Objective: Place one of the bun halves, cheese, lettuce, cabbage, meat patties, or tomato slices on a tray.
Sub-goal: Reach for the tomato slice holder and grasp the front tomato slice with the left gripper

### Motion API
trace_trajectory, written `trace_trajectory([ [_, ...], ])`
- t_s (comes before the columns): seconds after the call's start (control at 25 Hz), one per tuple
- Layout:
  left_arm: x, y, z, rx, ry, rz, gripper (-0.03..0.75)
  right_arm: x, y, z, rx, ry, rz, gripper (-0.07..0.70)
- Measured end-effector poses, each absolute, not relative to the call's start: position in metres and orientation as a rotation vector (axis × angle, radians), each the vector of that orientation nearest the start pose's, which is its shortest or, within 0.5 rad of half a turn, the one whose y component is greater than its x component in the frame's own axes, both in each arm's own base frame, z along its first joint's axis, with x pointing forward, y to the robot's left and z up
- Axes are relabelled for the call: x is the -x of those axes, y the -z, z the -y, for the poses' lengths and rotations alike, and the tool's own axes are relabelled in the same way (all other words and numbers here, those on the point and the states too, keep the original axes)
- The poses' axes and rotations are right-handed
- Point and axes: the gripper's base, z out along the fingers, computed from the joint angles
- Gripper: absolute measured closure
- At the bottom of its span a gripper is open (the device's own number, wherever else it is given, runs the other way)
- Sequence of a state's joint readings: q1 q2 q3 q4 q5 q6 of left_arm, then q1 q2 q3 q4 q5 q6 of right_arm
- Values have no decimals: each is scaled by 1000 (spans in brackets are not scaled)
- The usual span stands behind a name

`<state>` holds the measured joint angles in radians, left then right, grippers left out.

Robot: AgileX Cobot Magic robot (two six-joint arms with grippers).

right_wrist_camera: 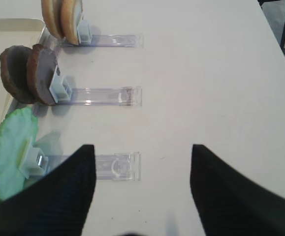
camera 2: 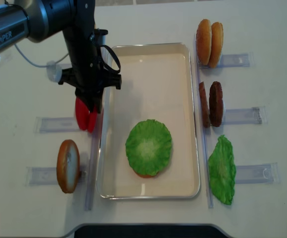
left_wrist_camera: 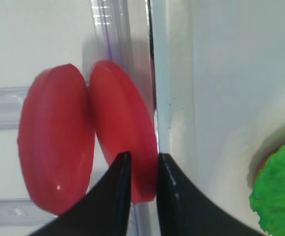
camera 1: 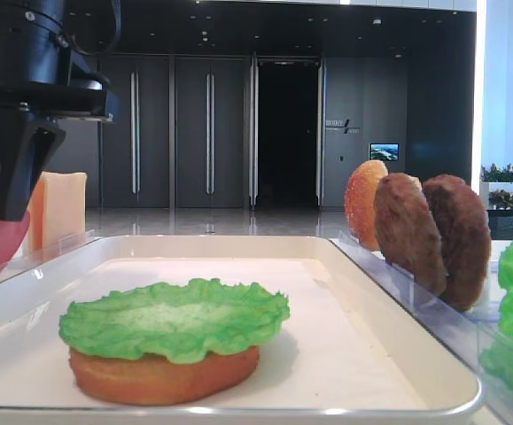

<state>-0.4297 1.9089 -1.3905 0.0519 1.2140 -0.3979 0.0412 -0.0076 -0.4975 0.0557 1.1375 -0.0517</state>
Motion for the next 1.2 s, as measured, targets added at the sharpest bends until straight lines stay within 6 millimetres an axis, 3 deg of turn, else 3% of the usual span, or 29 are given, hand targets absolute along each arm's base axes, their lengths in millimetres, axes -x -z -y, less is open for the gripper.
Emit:
trace_trajectory([
  [0.16,-329,-201,146,-95,-115,-3190,641,9,-271,-4,104,-61,-2113,200],
  [0.96,-328,-202,148,-91,-87,-3197,650,9,-271,-4,104,-61,-2113,200],
  [1.2,-325,-214,147,-84,-53,-3170,650,9,-271,-4,104,-61,-2113,200],
])
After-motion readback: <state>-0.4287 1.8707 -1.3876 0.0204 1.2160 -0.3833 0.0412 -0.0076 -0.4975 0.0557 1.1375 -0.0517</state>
